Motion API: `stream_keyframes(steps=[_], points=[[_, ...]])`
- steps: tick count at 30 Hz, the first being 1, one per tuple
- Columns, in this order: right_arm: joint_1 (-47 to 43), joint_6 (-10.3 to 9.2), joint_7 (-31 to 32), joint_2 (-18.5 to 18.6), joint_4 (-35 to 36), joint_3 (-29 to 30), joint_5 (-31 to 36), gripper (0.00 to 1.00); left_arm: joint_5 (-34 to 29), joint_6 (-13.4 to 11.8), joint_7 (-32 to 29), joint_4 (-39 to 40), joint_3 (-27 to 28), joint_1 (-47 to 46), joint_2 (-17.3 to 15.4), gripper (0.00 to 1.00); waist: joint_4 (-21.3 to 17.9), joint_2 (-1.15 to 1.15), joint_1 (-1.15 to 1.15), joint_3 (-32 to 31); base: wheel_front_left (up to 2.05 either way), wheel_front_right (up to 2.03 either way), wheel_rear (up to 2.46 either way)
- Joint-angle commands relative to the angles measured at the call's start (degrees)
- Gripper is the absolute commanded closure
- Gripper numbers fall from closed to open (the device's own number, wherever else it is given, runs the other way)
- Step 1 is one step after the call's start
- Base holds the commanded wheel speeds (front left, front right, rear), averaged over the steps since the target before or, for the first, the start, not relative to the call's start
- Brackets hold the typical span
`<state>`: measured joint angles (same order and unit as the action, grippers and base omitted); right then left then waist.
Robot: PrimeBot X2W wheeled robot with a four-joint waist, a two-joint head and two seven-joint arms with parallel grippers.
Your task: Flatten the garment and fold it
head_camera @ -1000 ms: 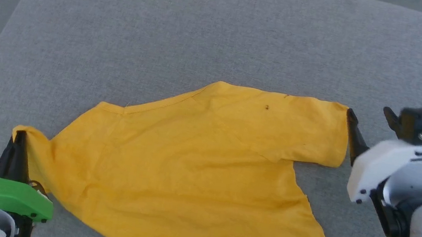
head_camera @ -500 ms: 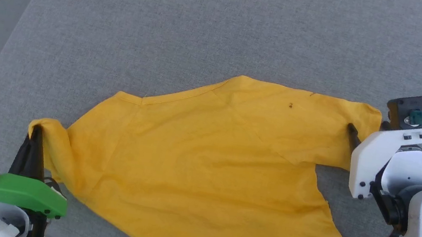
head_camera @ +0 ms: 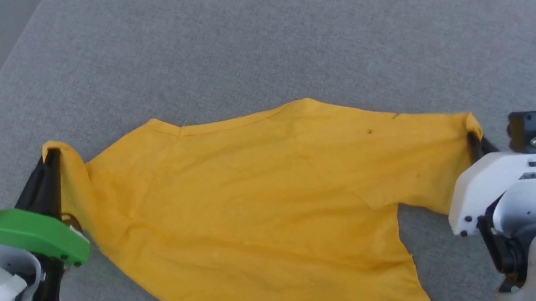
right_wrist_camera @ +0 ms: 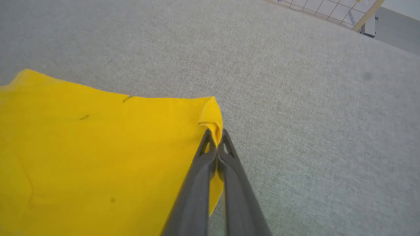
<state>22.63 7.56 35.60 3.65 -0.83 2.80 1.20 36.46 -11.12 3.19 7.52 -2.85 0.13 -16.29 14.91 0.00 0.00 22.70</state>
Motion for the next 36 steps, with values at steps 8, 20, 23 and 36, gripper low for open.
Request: stream_keyframes(steps=[8, 20, 23, 36], points=[[4.97, -0.08, -7.89, -0.18, 4.88, 1.77, -2.74, 1.0, -2.04, 1.68, -0.16, 4.42, -0.17, -9.03, -3.39, 1.0, -2.79, 0.0, 0.0, -6.83, 0.0, 0.0, 0.0], [10.05, -0.08, -11.45, 1.17, 13.67, -0.15, -5.63, 1.0, -4.16, 2.73, -9.79, 12.22, -1.55, -22.16, -10.34, 1.0, -9.41, 0.0, 0.0, -14.69, 0.0, 0.0, 0.0], [10.63, -0.08, -9.37, 2.28, 16.69, -1.36, -7.47, 1.0, -3.63, 2.68, -12.89, 14.84, -1.69, -24.53, -11.54, 1.0, -11.1, 0.0, 0.0, -15.84, 0.0, 0.0, 0.0], [13.18, -0.08, 1.79, 2.66, 25.91, -4.02, -13.66, 1.0, 2.95, 2.74, -25.37, 21.44, -4.33, -33.77, -12.6, 1.0, -17.15, 0.0, 0.0, -16.79, 0.0, 0.0, 0.0]])
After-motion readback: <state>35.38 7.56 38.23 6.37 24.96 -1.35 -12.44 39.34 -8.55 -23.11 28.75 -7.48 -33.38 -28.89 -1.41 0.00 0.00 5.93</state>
